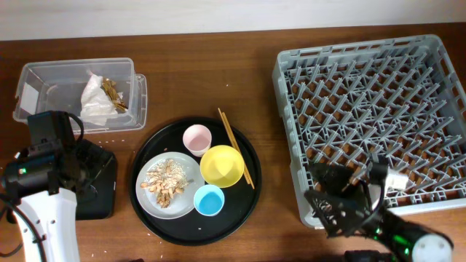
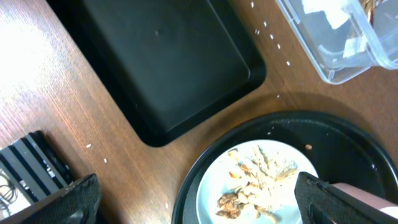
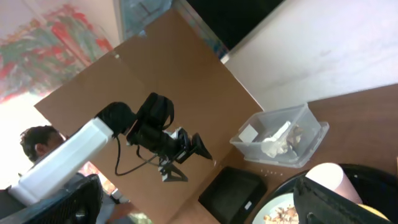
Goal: Sort waste into correct bins and load items into the dishwasher rack
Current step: 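Swing the right gripper up from the rack toward the round tray, then lower the right gripper onto the blue cup and grasp it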
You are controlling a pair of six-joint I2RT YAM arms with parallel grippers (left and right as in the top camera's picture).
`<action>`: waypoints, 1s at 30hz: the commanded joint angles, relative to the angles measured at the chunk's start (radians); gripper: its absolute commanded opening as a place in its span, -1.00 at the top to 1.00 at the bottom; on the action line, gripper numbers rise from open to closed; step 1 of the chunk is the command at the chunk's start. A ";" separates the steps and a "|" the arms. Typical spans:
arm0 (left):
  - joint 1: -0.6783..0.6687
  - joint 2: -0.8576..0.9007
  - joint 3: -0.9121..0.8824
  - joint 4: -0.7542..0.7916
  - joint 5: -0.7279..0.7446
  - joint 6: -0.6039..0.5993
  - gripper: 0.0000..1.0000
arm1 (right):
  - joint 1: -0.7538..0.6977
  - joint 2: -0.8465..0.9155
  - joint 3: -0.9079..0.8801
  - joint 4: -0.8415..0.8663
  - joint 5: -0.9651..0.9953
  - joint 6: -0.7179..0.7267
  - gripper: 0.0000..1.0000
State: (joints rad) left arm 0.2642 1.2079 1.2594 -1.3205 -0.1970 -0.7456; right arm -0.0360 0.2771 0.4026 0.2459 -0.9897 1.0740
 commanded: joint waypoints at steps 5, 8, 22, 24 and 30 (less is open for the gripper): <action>0.005 -0.013 -0.004 0.001 0.003 -0.009 -0.98 | -0.004 0.310 0.245 0.005 -0.134 -0.075 -0.97; 0.005 -0.013 -0.004 0.001 0.003 -0.009 -0.98 | -0.004 0.378 0.297 0.005 -0.108 -0.102 -0.97; 0.005 -0.013 -0.004 0.001 0.003 -0.009 -0.98 | 0.093 0.600 0.692 -0.777 0.381 -0.552 -0.96; 0.005 -0.013 -0.004 0.001 0.003 -0.009 -0.99 | 0.209 0.659 0.843 -0.972 0.585 -0.637 -0.97; 0.005 -0.013 -0.004 0.001 0.003 -0.009 -0.98 | 0.612 0.928 1.204 -1.312 0.885 -0.674 -0.97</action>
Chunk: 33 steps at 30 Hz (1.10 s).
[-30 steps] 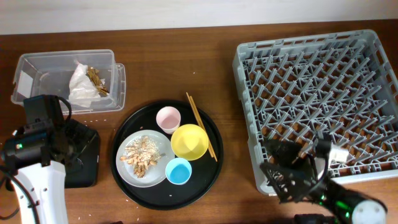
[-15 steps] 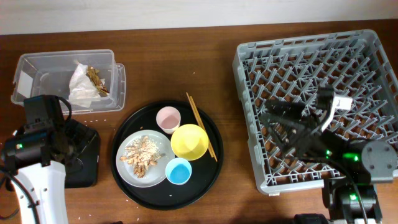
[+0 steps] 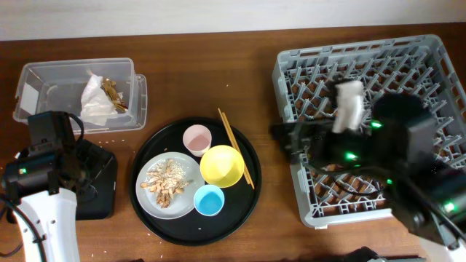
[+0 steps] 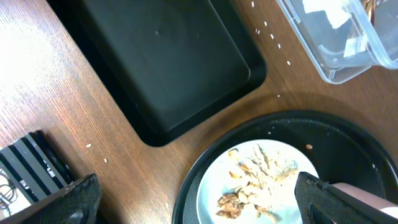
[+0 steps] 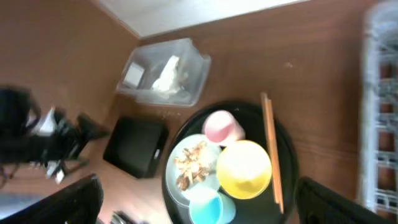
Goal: Sort waste into correct bins and load items into the dishwasher rack
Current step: 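Lower the right gripper onto the blue cup and grasp it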
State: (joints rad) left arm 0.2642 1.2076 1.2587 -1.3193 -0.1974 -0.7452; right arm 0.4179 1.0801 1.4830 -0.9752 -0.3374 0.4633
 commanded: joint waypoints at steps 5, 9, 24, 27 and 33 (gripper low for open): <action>0.005 -0.012 -0.003 0.000 0.003 -0.010 -0.98 | 0.418 0.338 0.238 -0.262 0.421 0.002 -0.97; 0.005 -0.012 -0.003 0.000 0.003 -0.010 -0.98 | 0.565 0.439 0.240 -0.319 0.417 0.038 -0.97; 0.005 -0.012 -0.003 0.000 0.003 -0.010 -0.98 | 0.791 0.826 0.237 -0.206 0.353 0.080 -0.85; 0.005 -0.012 -0.003 0.000 0.003 -0.010 -0.98 | 0.791 0.865 0.237 -0.186 0.367 0.080 -0.74; 0.005 -0.012 -0.003 0.000 0.003 -0.010 -0.98 | 0.790 0.875 0.206 -0.163 0.459 0.080 -0.39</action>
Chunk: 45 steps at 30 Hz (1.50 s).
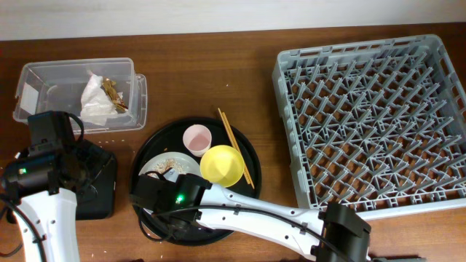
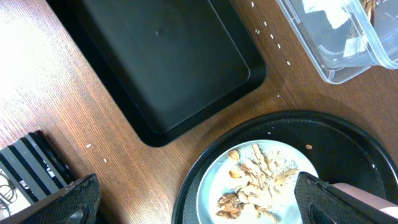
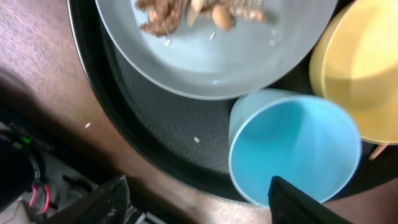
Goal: Sort waste into correct bins and load items into the dishwasher rack
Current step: 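Lower the right gripper onto the blue cup and grasp it, then carry the blue cup to the rack and set it down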
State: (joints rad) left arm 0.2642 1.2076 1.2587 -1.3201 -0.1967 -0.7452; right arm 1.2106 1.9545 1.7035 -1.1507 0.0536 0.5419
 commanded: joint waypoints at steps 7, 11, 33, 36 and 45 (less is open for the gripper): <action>0.005 -0.012 -0.003 0.001 0.002 -0.010 -0.98 | -0.007 0.001 -0.071 0.050 0.114 0.015 -0.24; 0.005 -0.012 -0.003 0.001 0.002 -0.010 -0.98 | -0.047 0.001 -0.097 0.048 0.092 0.041 -0.13; 0.005 -0.012 -0.003 -0.001 0.002 -0.010 -0.98 | -0.046 0.004 -0.165 0.163 -0.016 0.051 0.46; 0.005 -0.012 -0.003 -0.001 0.002 -0.010 -0.98 | -0.046 -0.005 -0.142 0.144 -0.024 0.051 0.84; 0.005 -0.012 -0.003 -0.001 0.002 -0.010 -0.98 | -0.051 -0.057 -0.088 0.116 -0.103 0.038 0.92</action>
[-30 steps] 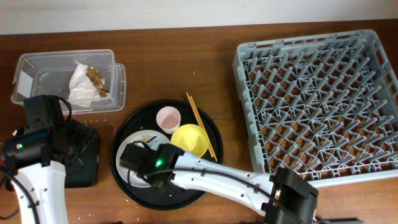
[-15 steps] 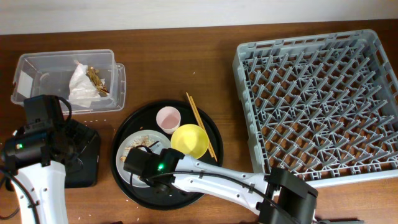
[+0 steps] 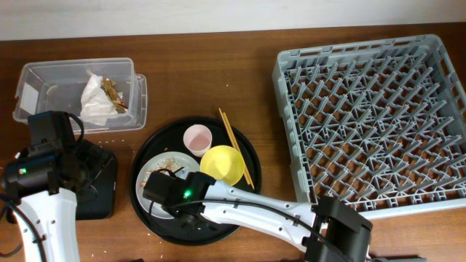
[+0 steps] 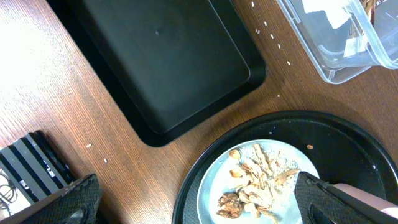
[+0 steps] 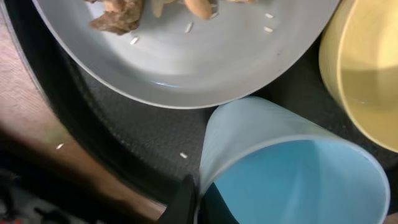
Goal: Sort waste into correct bins and load items into the dishwasher rack
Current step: 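Carry the blue cup to the rack and set it down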
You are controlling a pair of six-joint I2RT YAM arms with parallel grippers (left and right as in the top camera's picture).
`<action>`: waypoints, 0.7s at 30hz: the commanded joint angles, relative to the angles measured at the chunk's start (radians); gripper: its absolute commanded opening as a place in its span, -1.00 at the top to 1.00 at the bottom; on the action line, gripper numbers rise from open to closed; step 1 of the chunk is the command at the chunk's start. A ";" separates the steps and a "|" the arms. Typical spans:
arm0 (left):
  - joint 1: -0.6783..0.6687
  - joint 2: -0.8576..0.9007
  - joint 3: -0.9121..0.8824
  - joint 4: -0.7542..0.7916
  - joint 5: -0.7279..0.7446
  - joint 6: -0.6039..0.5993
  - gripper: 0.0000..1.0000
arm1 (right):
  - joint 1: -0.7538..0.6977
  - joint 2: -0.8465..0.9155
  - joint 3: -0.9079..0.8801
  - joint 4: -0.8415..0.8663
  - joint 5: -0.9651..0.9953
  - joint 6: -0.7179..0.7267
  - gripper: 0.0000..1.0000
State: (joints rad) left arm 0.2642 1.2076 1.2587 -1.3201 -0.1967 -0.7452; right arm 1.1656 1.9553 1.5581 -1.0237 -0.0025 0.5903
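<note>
In the right wrist view a blue cup point(image 5: 292, 174) stands on the black round tray point(image 5: 118, 143), and my right gripper point(image 5: 198, 198) is shut on its near rim, one finger outside and one inside. Beside it are the white plate with food scraps point(image 5: 186, 56) and the yellow bowl point(image 5: 367, 68). From overhead the right arm hides the blue cup. The pink cup point(image 3: 196, 136) and chopsticks point(image 3: 234, 145) lie on the tray too. My left gripper point(image 4: 199, 208) hangs open above the plate's left edge, holding nothing.
The grey dishwasher rack point(image 3: 371, 116) fills the right side. A clear bin point(image 3: 73, 91) with paper and scraps stands at the back left. A black bin point(image 3: 98, 189) sits under my left arm. Rice grains lie scattered near the bins.
My right gripper was open just above the blue cup. It is now lower and shut on the cup's rim. The left arm has not moved.
My right arm was first at the rack's front edge, then raised over the rack facing the tray. After that it hung open over the blue cup, and now it grips the cup's rim. The left gripper stayed open over the black bin and plate.
</note>
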 commanded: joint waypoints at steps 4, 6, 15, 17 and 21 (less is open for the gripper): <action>0.005 -0.012 -0.003 -0.001 0.002 -0.010 -0.98 | -0.063 -0.127 0.145 -0.161 -0.047 -0.040 0.92; 0.005 -0.012 -0.003 -0.001 0.002 -0.010 -0.98 | -0.125 -0.185 0.179 -0.223 -0.056 -0.090 0.92; 0.005 -0.012 -0.003 -0.001 0.002 -0.010 -0.98 | -0.734 -0.517 0.195 -0.285 -0.475 -0.542 0.92; 0.005 -0.012 -0.003 -0.001 0.002 -0.010 -0.98 | -0.920 -0.532 0.195 -0.328 -0.589 -0.668 0.92; 0.005 -0.012 -0.003 -0.001 0.002 -0.010 -0.98 | -1.278 -0.485 0.178 -0.410 -0.739 -0.860 0.92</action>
State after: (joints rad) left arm 0.2646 1.2076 1.2583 -1.3205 -0.1940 -0.7452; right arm 0.0746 1.4326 1.7435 -1.4101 -0.5529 -0.0490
